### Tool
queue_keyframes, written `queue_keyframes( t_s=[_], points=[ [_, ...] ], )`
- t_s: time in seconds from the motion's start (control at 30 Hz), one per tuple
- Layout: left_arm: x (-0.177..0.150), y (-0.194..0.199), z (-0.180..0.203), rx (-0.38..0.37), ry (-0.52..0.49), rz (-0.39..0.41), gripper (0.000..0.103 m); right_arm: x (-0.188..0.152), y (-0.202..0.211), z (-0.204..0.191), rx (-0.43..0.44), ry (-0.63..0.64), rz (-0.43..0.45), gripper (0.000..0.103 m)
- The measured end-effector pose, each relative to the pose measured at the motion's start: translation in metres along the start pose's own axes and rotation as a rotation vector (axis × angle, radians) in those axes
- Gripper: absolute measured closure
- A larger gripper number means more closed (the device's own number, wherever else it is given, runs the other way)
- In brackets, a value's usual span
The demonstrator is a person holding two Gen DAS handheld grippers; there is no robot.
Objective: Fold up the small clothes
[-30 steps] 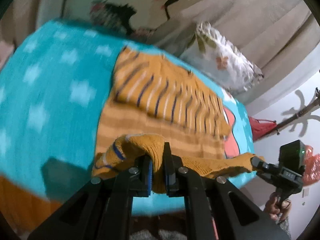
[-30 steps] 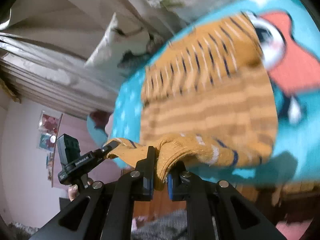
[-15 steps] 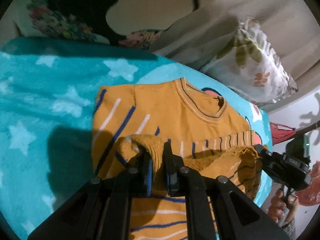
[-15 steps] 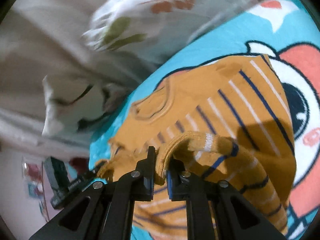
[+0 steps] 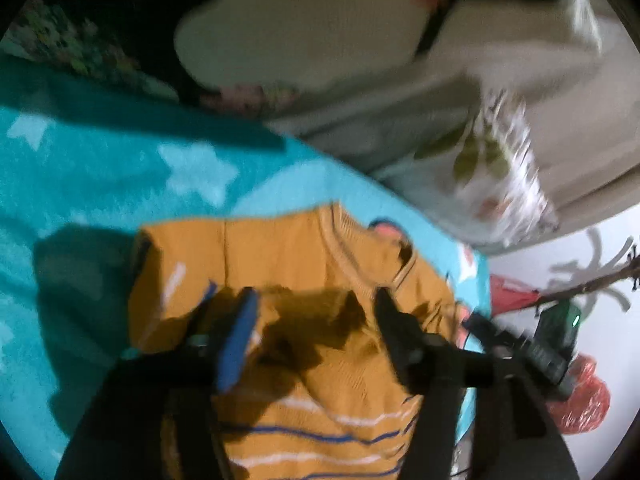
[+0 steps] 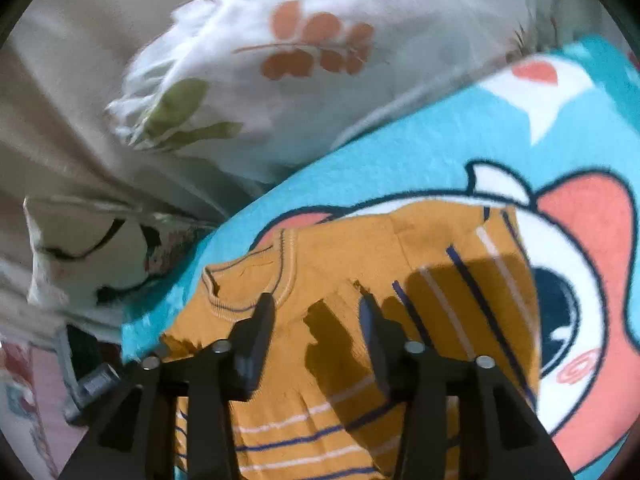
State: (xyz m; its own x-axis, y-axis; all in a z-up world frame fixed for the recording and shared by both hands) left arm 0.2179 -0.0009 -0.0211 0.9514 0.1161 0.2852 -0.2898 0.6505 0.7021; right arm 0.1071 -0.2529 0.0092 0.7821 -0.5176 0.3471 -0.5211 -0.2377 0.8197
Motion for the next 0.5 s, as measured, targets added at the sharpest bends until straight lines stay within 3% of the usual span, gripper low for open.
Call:
queue_keyframes(
  t_s=[0.1,0.2,0.27,0.37,0.5],
  points=[
    [0.002,0.007,0.000,0.005,-0.002,-0.007,0.037,-0.013,-0.009,-0.002,-0.057,0.082,-0.049,0.046],
    [-0.005,0.016,-0.002,0.080,-0.067,-0.020,0.037,-0.027,-0.021,-0.001,-0.118,0.148,-0.077,0.046],
    [-0.013,0.026,-0.005,0.135,-0.119,-0.019,0.037,-0.028,-0.014,-0.001,-0.167,0.169,-0.032,0.046],
    [-0.027,0.042,-0.017,0.204,-0.182,-0.032,0.037,-0.030,0.007,-0.005,-0.152,0.149,0.044,0.046],
    [-0.061,0.051,-0.037,0.273,-0.255,-0.095,0.037,-0.043,0.015,-0.005,-0.153,0.171,0.027,0.046]
  ],
)
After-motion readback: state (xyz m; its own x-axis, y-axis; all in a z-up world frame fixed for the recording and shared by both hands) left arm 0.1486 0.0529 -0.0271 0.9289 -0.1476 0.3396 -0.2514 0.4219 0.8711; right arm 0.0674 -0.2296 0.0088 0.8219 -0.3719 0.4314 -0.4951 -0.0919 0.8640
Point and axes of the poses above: each gripper's, at about its wrist camera, not at the fingertips, and y roughly against the way its jaws point, z to its right, x to its top, the point moved 8 cm from there along -y, roughly the way its jaws point, and after that the axes turned 2 degrees about z, right-handed, at the moved point
